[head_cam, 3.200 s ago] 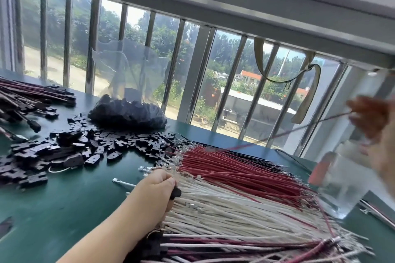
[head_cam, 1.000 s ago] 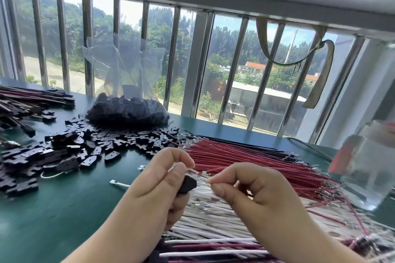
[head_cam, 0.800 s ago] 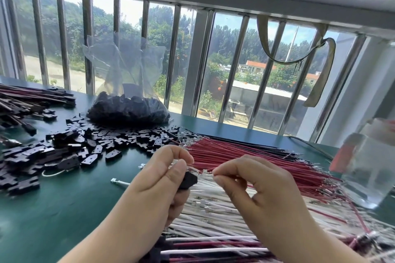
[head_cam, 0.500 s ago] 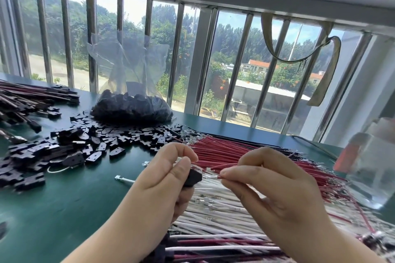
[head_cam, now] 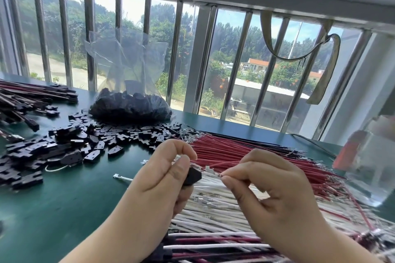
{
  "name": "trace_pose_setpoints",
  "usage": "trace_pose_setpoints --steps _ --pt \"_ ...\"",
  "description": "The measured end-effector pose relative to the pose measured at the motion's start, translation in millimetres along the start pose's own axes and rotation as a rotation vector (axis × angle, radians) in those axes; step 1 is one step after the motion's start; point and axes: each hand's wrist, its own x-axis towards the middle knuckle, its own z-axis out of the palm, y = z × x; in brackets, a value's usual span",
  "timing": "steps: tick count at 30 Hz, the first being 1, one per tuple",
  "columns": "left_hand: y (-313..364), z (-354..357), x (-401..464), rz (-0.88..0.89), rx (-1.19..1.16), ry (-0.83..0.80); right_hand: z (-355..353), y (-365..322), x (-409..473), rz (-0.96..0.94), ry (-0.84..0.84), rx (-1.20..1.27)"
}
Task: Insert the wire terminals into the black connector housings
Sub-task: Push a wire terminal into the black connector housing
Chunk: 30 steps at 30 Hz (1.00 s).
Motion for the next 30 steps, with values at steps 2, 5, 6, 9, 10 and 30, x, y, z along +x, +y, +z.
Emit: trace_pose_setpoints --steps 2,5,6,9,10,30 --pt "0.2 0.0 0.0 0.016 0.019 0.002 -1.0 -1.8 1.4 0.019 -0.015 0.019" --pt "1.2 0.3 -0.7 0.030 0.059 0.009 -1.3 -4.7 2.6 0.035 -0.049 0.030" --pt "1.6 0.1 -0.7 0.029 0.068 0.011 -1.5 -5.5 2.7 0.039 -0.058 0.030" --pt "-1.0 -1.4 -0.8 0.050 0.123 0.014 -2.6 -7.2 2.7 0.049 -0.070 0.025" --pt "-1.2 -1.6 -0.2 0.050 0.132 0.018 -3.1 -7.4 2.6 0.051 -0.073 0.026" --pt "-2.9 1.9 -0.8 -0.058 0.137 -0.012 -8.8 -13.0 5.0 0.178 -0.271 0.092"
